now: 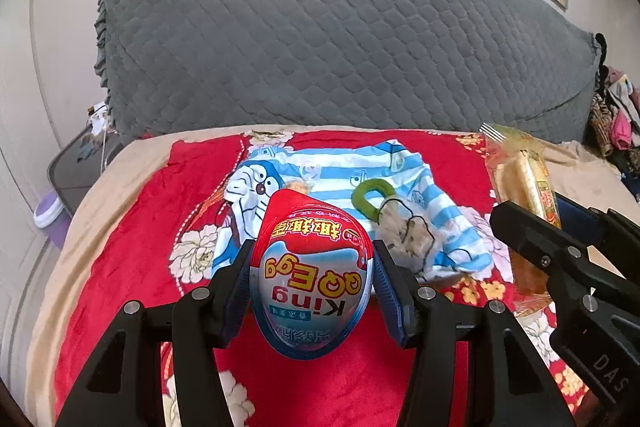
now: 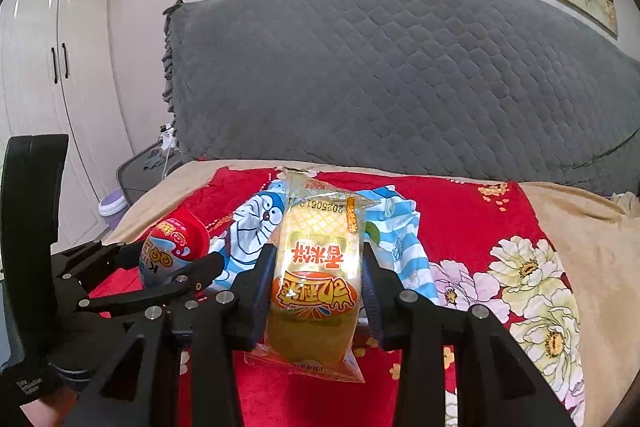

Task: Organize objects
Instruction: 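Lift both items and carry them toward the striped shirt in the tray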

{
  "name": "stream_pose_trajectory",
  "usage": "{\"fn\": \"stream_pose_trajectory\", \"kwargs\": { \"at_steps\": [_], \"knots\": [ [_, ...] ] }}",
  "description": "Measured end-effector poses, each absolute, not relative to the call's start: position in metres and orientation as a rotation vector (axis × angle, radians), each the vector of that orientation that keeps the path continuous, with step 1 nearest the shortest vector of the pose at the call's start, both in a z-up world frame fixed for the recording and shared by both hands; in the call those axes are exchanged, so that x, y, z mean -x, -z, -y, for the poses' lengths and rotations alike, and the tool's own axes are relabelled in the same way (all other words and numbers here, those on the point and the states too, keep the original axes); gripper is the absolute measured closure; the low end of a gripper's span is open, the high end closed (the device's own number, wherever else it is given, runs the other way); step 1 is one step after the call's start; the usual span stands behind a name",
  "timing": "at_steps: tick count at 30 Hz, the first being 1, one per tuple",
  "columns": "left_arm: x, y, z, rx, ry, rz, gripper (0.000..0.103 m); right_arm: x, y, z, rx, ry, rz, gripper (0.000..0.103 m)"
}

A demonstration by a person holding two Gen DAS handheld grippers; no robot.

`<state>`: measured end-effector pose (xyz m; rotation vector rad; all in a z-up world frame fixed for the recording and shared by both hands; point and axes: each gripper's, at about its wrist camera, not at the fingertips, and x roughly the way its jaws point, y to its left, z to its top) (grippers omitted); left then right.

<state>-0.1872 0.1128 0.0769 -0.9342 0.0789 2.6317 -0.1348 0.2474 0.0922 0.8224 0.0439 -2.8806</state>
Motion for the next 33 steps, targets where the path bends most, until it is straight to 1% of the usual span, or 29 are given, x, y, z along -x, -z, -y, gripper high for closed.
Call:
{"fn": "stream_pose_trajectory", "kwargs": {
  "at_steps": [13,18,33],
  "knots": [
    [0.247,-0.053,-0.123,0.960,-2.636,-0.108,0.046,0.196,-0.069,-0.259,-0.844,2.876,0.007,0.063],
    [0.266,-0.038,-0.124,0.992,-2.632,-0.096,0.046,0.211,-0.058,-0.255,-0.848,2.856,-0.005,0.063],
    [0.295,-0.004,-0.138,1.032,-2.609,-0.162,0.046,0.242,-0.030,-0.260,-0.894,2.838,0.005,0.063]
  ]
}}
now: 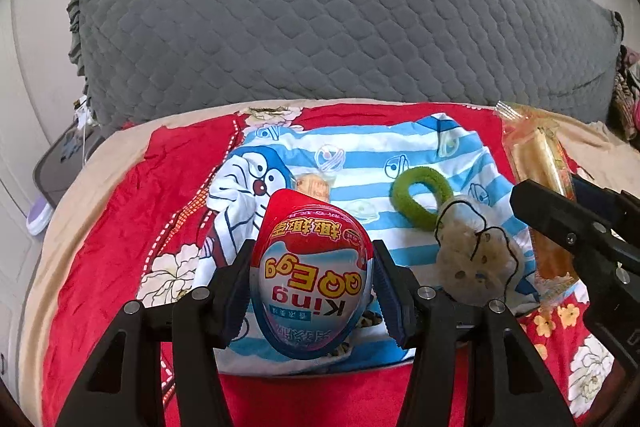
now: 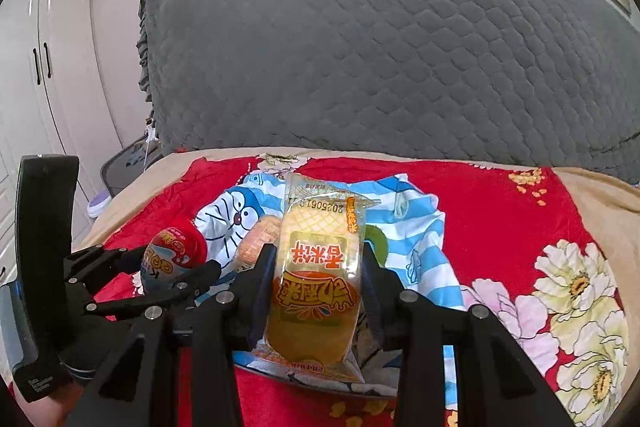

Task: Organize objects
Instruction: 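Lift both items and carry them toward the striped shirt in the tray, then lower the King egg and snack cake onto the shirt beside the scrunchies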

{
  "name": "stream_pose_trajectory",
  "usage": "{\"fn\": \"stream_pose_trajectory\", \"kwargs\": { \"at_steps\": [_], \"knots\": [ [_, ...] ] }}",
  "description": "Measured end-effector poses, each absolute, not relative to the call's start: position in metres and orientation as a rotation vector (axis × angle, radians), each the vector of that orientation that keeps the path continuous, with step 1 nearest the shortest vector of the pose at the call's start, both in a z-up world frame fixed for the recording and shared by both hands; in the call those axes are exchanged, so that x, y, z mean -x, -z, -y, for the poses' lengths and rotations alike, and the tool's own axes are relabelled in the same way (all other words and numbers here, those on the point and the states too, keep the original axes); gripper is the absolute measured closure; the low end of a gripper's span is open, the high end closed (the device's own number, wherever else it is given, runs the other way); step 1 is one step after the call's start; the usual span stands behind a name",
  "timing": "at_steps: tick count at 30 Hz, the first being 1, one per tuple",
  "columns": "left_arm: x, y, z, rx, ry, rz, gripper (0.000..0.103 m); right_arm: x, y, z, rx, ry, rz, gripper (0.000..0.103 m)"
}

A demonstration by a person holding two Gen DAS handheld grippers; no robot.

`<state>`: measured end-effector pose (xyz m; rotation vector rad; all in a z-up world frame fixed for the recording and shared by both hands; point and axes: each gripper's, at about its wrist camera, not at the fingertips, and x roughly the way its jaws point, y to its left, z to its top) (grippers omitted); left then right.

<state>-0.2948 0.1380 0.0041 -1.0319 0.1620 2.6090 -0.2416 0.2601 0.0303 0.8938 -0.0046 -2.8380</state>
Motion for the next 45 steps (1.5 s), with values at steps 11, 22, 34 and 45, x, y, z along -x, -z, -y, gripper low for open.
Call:
{"fn": "stream_pose_trajectory", "kwargs": {
  "at_steps": [11,22,34,45],
  "knots": [
    [0.312,0.009,-0.140,1.058,-2.611,-0.162,0.046,0.260,-0.004,-0.261,-0.952,2.818,0.008,0.063],
    [0.324,0.027,-0.142,1.077,-2.610,-0.160,0.046,0.271,0.016,-0.260,-1.003,2.806,-0.004,0.063],
    [0.331,0.041,-0.144,1.087,-2.610,-0.155,0.046,0.279,0.031,-0.253,-1.047,2.782,-0.046,0.063],
    [0.340,0.061,-0.135,1.154,-2.603,-0.155,0.046,0.284,0.058,-0.242,-1.154,2.750,-0.114,0.063]
  ]
}}
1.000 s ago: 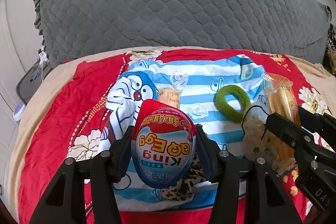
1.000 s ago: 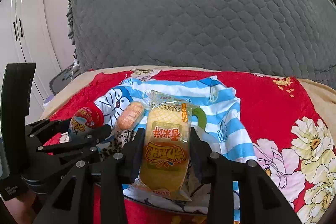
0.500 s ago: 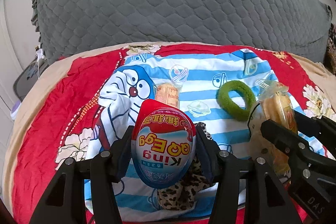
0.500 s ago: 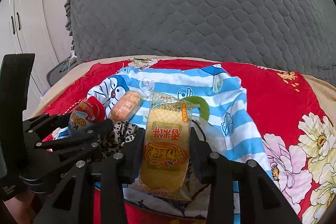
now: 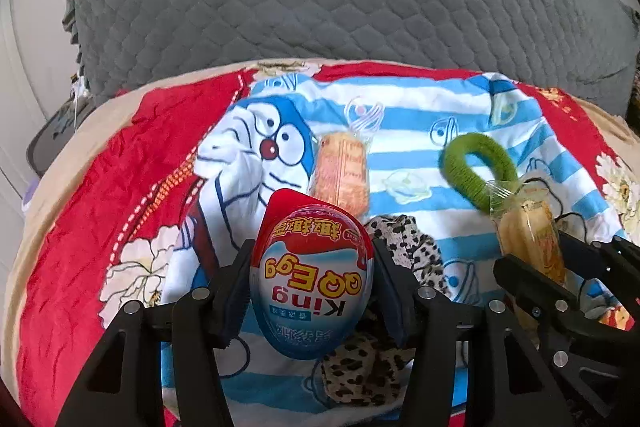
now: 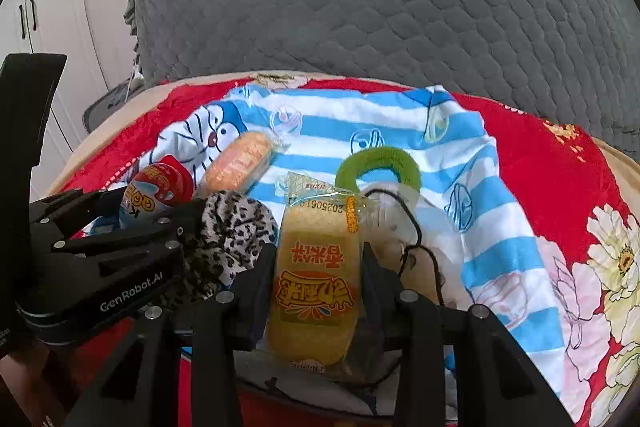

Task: Organize objects
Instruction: 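Lower the King egg and snack cake onto the shirt beside the scrunchies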

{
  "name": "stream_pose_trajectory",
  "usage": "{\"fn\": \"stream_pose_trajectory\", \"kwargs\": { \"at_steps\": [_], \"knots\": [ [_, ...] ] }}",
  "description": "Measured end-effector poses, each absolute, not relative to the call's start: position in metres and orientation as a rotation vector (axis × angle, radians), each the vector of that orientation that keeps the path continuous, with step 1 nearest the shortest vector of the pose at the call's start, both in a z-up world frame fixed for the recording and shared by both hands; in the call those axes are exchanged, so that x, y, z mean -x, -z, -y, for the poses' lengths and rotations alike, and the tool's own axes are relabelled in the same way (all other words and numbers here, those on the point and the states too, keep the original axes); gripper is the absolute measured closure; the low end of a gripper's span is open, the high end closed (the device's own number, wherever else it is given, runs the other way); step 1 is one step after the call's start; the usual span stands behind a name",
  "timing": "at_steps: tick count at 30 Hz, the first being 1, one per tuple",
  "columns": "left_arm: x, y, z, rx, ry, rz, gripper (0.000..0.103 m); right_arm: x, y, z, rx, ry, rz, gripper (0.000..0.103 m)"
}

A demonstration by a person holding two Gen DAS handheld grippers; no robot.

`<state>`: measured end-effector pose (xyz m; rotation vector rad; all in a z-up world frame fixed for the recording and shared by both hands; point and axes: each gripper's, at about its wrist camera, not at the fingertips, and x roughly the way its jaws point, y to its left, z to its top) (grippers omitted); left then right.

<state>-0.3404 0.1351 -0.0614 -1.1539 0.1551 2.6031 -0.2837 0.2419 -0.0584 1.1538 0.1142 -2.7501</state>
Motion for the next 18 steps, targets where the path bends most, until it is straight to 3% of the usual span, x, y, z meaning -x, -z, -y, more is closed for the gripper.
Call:
{"fn": "stream_pose_trajectory", "kwargs": {
  "at_steps": [18],
  "knots": [
    [0.344,0.084,-0.138,1.211,-2.574,-0.150,0.045,0.288,0.078,-0.244,-1.224,2.717,-0.068,0.063]
  ]
}}
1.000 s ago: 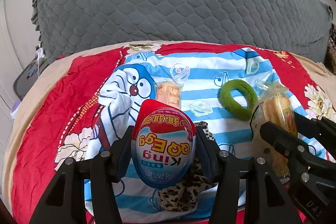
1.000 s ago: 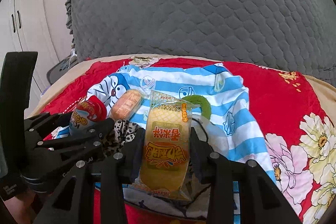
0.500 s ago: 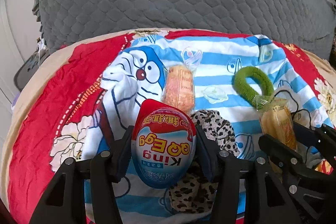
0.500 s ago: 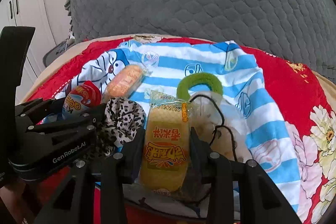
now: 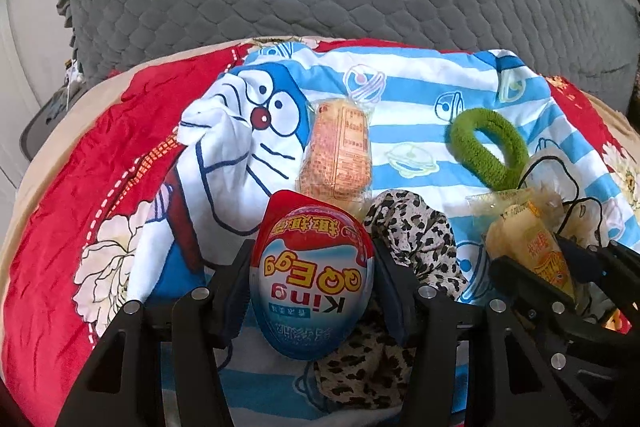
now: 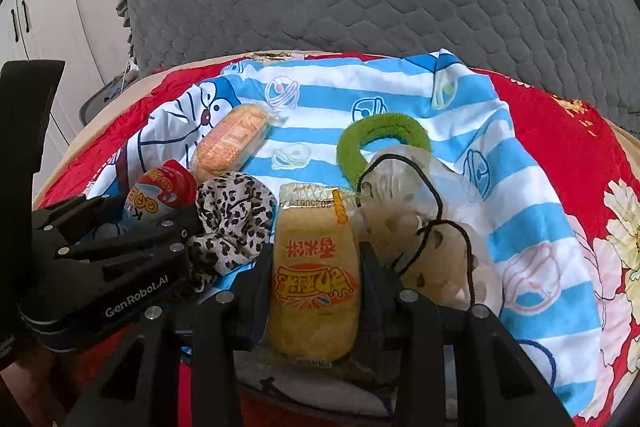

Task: Organize objects
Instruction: 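Lower the King egg and snack cake onto the shirt beside the scrunchies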

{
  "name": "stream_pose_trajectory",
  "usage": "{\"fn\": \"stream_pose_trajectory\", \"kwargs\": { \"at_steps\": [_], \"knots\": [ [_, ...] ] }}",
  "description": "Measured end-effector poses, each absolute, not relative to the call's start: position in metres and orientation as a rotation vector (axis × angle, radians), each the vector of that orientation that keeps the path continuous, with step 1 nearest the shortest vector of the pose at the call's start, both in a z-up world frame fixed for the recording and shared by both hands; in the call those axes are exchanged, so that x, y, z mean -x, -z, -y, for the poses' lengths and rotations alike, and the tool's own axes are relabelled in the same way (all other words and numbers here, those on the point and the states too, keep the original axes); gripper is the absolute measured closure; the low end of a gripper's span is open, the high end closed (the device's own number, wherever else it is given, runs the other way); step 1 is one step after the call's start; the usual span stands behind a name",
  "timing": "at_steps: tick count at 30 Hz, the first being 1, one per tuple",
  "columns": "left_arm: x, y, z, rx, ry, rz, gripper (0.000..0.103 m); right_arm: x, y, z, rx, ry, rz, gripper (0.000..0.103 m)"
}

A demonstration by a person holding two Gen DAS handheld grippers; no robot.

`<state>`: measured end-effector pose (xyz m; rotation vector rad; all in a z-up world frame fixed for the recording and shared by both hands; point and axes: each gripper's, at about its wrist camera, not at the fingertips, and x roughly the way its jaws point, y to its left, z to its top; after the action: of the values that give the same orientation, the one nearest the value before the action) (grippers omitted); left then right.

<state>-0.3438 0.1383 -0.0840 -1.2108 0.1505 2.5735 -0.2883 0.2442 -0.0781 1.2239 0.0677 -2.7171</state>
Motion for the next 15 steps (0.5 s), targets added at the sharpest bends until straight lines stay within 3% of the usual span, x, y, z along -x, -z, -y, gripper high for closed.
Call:
{"fn": "stream_pose_trajectory", "kwargs": {
  "at_steps": [15],
  "knots": [
    [0.3404,0.0844,-0.1363,1.219,-2.579,-0.158,0.041,0.2892,0.0789,-0.2439,-1.221,2.715,-0.063,0.063]
  ]
}}
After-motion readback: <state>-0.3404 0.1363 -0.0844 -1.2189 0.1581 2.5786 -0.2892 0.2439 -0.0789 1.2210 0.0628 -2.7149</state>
